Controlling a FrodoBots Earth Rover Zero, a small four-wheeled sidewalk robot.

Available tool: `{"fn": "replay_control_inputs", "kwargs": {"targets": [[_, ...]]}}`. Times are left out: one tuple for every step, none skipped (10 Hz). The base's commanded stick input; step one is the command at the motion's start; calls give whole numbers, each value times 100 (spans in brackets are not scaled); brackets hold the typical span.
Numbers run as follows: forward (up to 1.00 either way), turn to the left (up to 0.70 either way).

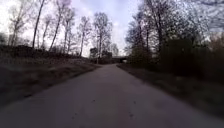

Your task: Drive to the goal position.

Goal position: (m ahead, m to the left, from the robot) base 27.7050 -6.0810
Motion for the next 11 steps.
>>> {"fn": "replay_control_inputs", "kwargs": {"targets": [[100, 1], [100, 1], [100, 1], [100, 1], [100, 1], [100, 1], [100, 1], [100, 1], [100, 1], [100, 1], [100, 1]]}}
